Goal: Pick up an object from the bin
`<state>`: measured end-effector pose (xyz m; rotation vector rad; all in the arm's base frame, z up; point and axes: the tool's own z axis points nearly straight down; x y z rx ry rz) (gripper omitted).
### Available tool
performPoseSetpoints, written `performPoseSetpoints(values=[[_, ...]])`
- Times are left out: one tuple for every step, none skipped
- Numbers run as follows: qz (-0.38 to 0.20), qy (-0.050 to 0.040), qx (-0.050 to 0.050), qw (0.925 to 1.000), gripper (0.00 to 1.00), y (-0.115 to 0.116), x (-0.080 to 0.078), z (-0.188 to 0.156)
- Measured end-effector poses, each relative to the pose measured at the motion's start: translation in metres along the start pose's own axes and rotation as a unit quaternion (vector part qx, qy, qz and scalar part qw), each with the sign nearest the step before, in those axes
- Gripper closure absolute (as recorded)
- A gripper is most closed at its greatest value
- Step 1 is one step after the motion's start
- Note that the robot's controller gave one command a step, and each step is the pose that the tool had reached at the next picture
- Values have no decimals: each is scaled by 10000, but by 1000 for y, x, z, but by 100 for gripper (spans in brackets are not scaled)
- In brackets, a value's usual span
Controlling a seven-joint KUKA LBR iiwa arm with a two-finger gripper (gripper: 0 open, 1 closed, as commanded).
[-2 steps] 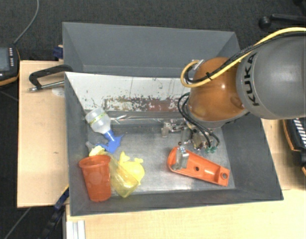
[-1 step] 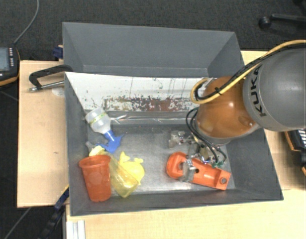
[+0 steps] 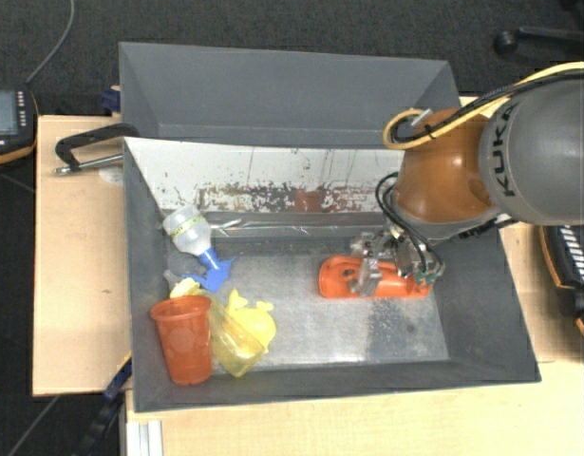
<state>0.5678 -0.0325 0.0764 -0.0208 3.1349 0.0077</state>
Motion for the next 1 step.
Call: performPoseSetpoints(values=[[1, 0, -1, 10000, 100, 0, 0, 0]])
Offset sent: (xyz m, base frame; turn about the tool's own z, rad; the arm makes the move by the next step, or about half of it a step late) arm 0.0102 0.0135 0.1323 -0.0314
